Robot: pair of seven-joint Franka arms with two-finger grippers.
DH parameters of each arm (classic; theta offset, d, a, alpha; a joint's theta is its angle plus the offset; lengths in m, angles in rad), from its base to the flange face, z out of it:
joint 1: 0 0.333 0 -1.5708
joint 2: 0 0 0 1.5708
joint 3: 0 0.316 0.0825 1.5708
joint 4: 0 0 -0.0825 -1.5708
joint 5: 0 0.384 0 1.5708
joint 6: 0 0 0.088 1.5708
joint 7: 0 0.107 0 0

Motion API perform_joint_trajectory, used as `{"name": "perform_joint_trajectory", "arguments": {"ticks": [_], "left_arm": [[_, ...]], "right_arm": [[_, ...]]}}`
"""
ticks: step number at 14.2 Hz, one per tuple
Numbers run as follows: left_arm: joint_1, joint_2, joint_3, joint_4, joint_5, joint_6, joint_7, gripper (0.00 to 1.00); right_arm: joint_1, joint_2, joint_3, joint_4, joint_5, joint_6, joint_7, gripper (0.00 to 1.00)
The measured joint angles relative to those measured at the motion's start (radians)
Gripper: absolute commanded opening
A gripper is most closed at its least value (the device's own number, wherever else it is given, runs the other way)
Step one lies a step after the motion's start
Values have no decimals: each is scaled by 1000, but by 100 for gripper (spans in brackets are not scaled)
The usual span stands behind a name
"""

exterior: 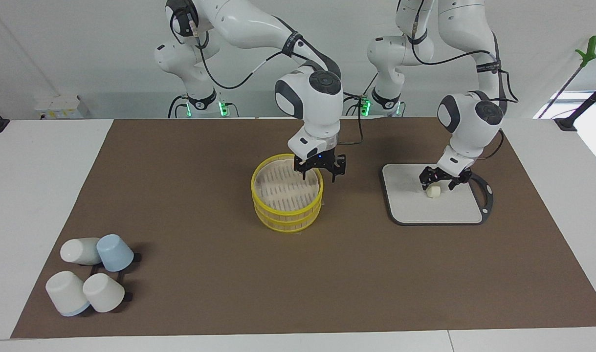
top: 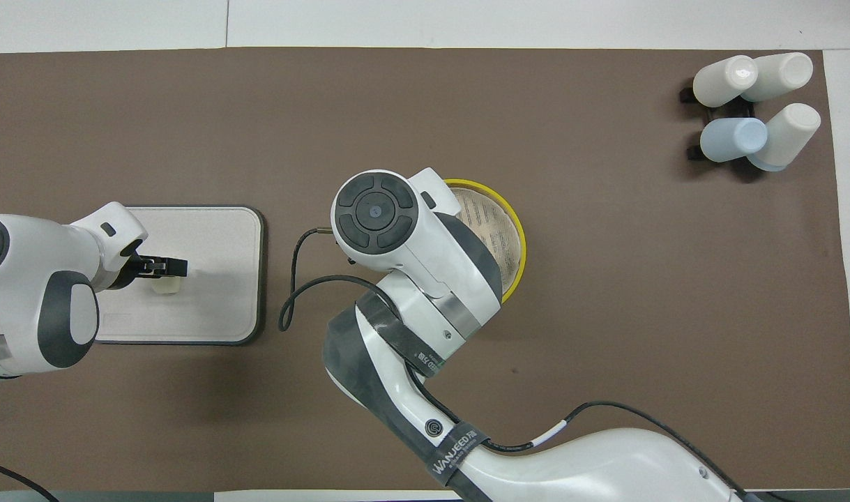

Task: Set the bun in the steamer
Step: 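Grasp the steamer lid with the right gripper while the left gripper grasps the bun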

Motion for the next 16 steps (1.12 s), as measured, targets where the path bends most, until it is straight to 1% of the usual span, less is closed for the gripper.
{"name": "perform_joint_trajectory", "arguments": {"ticks": [1,2,3,4,5,6,7,8,9,11,13,14,16], "left_arm": [[0,1,0,-5,0,5,2,62],[0,1,-1,-13,0,13,2,55],[0,1,-1,-20,0,22,2,51],[0,1,-1,-27,0,28,2,40],[0,1,-1,-32,0,29,3,33],[0,1,-1,-35,0,30,3,29],[0,1,-1,-36,0,30,3,29],[0,1,-1,-36,0,30,4,29],[0,1,-1,-35,0,30,4,28],[0,1,-2,-34,0,30,4,27],[0,1,-2,-26,0,23,4,27],[0,1,-2,-10,0,2,4,27],[0,-1,-4,54,0,-96,4,27]], "right_arm": [[0,0,0,-3,0,0,0,89],[1,0,0,-7,0,0,0,89],[3,0,1,-11,0,0,0,88],[8,0,1,-16,0,2,0,85],[13,0,1,-21,-1,5,0,70],[16,1,1,-25,-2,9,0,44],[18,2,1,-30,-3,13,0,22],[18,3,1,-34,-5,15,0,2],[20,3,1,-37,-6,15,0,0],[26,4,2,-44,-17,17,0,0],[33,5,8,-44,-68,38,-3,0],[36,5,8,-42,-86,38,-3,0],[32,3,0,-23,-101,25,-8,0]]}}
